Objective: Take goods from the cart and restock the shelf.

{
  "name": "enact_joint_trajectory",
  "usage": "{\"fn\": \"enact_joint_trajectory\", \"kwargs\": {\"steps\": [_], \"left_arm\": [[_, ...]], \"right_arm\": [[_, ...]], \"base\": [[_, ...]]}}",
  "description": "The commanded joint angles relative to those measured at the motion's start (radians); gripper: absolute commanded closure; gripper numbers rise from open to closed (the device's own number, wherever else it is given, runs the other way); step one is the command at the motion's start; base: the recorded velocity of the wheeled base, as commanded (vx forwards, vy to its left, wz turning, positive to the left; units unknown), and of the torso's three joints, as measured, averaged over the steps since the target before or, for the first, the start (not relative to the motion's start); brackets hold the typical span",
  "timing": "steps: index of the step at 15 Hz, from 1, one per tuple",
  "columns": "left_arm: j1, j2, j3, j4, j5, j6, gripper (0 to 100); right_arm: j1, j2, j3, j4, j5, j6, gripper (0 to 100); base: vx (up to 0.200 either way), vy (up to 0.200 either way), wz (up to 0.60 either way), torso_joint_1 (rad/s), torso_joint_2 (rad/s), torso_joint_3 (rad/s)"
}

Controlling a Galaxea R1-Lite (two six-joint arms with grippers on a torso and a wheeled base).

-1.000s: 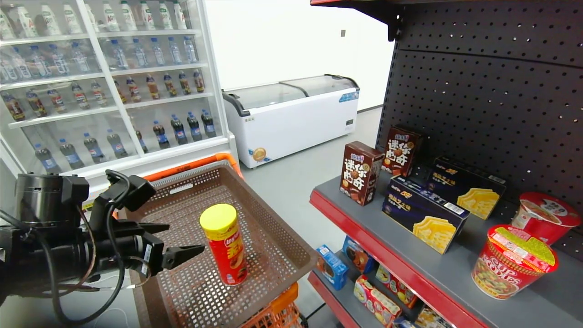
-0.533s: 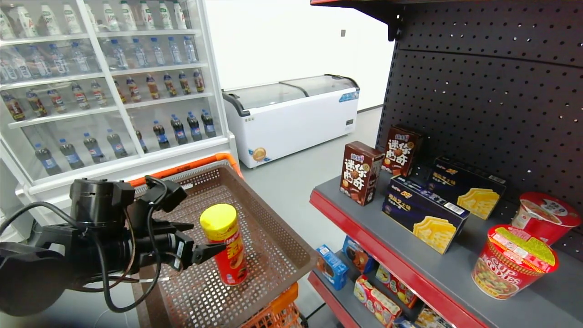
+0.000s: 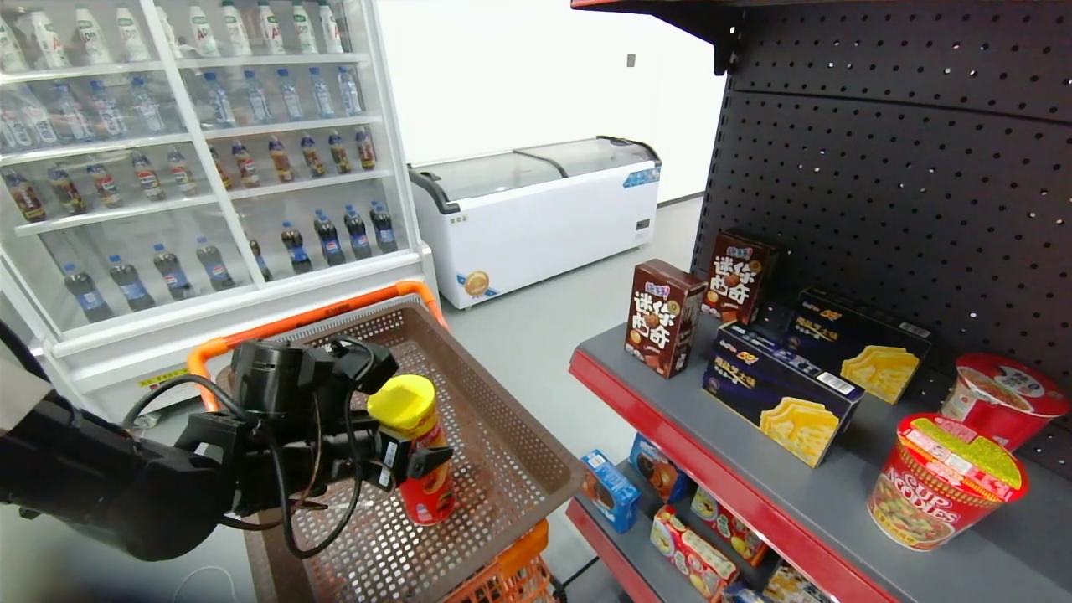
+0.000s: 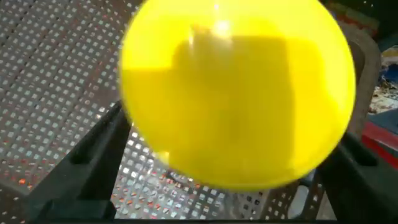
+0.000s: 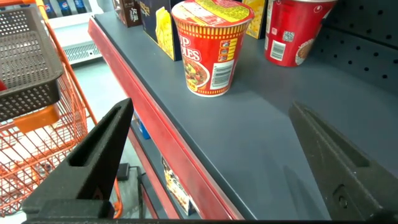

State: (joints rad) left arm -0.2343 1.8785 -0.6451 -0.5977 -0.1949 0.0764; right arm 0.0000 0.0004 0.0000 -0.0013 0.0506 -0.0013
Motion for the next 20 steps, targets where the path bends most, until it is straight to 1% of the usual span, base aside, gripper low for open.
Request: {"fn": "enact_joint_trajectory", "kwargs": {"steps": [1,3,4,5,6,7,9,11,13,14,16,20], "left_arm": [[-0.008,0.031,-0.004,-0.002,0.0,0.005,0],[-0.011,0.04,0.004,-0.04,0.0,0.01,0],[-0.011,0.054,0.007,-0.08,-0.001,0.011,0],[-0.011,0.054,0.007,-0.082,-0.001,0.011,0],[-0.013,0.062,0.009,-0.094,-0.001,0.02,0],[-0.011,0.067,0.01,-0.094,0.0,0.052,0],[-0.013,0.077,0.012,-0.088,-0.001,0.075,0],[-0.016,0.091,0.009,-0.096,-0.003,0.075,0],[-0.023,0.099,0.012,-0.133,-0.003,0.075,0],[-0.025,0.114,0.012,-0.194,-0.003,0.074,0],[-0.027,0.123,0.016,-0.241,-0.001,0.075,0],[-0.04,0.143,0.087,-0.341,0.0,0.072,0]], "right_arm": [[0.0,0.0,0.0,0.0,0.0,0.0,0],[0.0,0.0,0.0,0.0,0.0,0.0,0],[0.0,0.0,0.0,0.0,0.0,0.0,0],[0.0,0.0,0.0,0.0,0.0,0.0,0],[0.0,0.0,0.0,0.0,0.0,0.0,0],[0.0,0.0,0.0,0.0,0.0,0.0,0],[0.0,0.0,0.0,0.0,0.002,0.0,0],[0.0,0.0,0.0,0.0,0.0,0.0,0],[0.0,0.0,0.0,0.0,0.0,0.0,0],[0.0,0.0,0.0,0.0,0.0,0.0,0],[0.0,0.0,0.0,0.0,0.0,0.0,0],[0.0,0.0,0.0,0.0,0.0,0.0,0]], "base": [[0.0,0.0,0.0,0.0,0.0,0.0],[0.0,0.0,0.0,0.0,0.0,0.0],[0.0,0.0,0.0,0.0,0.0,0.0],[0.0,0.0,0.0,0.0,0.0,0.0],[0.0,0.0,0.0,0.0,0.0,0.0],[0.0,0.0,0.0,0.0,0.0,0.0],[0.0,0.0,0.0,0.0,0.0,0.0],[0.0,0.0,0.0,0.0,0.0,0.0],[0.0,0.0,0.0,0.0,0.0,0.0],[0.0,0.0,0.0,0.0,0.0,0.0],[0.0,0.0,0.0,0.0,0.0,0.0],[0.0,0.0,0.0,0.0,0.0,0.0]]}}
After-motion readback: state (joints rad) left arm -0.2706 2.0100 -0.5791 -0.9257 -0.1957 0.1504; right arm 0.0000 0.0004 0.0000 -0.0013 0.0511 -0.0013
